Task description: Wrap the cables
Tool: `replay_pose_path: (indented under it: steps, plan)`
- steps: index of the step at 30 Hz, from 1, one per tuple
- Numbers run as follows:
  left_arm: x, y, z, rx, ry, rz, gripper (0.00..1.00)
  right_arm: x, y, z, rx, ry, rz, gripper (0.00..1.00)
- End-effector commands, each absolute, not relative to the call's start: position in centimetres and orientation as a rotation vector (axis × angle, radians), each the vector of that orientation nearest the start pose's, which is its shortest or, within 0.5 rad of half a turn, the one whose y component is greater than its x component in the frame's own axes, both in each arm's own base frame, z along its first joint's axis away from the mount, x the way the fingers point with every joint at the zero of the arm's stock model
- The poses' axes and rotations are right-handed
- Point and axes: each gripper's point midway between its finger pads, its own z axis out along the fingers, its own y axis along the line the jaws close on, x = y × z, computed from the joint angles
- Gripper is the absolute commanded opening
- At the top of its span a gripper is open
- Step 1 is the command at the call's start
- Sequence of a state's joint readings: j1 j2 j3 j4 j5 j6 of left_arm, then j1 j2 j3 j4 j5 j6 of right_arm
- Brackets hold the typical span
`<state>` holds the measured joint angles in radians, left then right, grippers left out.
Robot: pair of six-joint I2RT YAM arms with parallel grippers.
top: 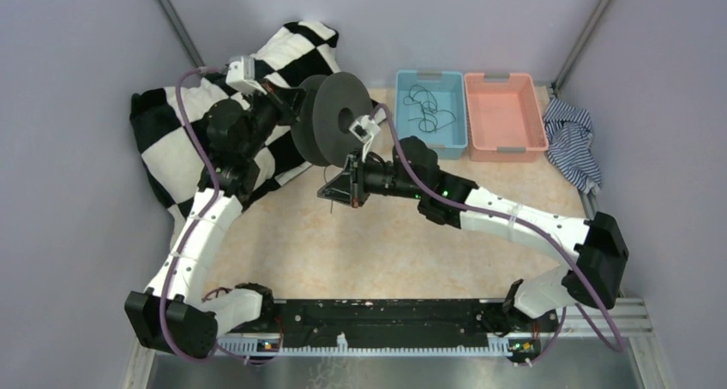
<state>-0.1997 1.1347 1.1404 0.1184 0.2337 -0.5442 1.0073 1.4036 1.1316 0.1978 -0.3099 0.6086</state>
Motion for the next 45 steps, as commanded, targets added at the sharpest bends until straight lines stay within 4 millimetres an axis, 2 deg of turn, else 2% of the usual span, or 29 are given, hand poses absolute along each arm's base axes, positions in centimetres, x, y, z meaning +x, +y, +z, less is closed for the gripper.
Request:
replay_pose_path:
  steps: [1, 9, 18, 23, 29, 36, 45]
  plan:
    - [37.7, -13.7, 42.2, -0.043, 1.428, -0.665, 0.00, 15.2, 44.1, 32.2, -0.862, 1.818, 1.419, 0.00]
    - [36.5, -15.9, 40.0, 0.083, 1.490, -0.677, 0.00, 15.8, 44.4, 36.0, -0.888, 1.754, 1.377, 0.00]
    - [33.9, -18.8, 38.9, 0.277, 1.505, -0.813, 0.00, 19.5, 43.6, 38.1, -0.804, 1.705, 1.366, 0.00]
    - [32.5, -20.0, 38.3, 0.391, 1.523, -0.867, 0.00, 21.4, 42.7, 38.0, -0.763, 1.704, 1.386, 0.00]
    - [31.1, -20.9, 37.3, 0.506, 1.540, -0.906, 0.00, 22.8, 41.8, 37.6, -0.737, 1.716, 1.397, 0.00]
    - [30.1, -21.6, 36.4, 0.623, 1.557, -0.929, 0.00, 23.6, 40.5, 37.6, -0.700, 1.712, 1.456, 0.00]
    - [30.1, -21.7, 36.9, 0.654, 1.524, -0.914, 0.00, 24.0, 39.2, 36.4, -0.702, 1.749, 1.477, 0.00]
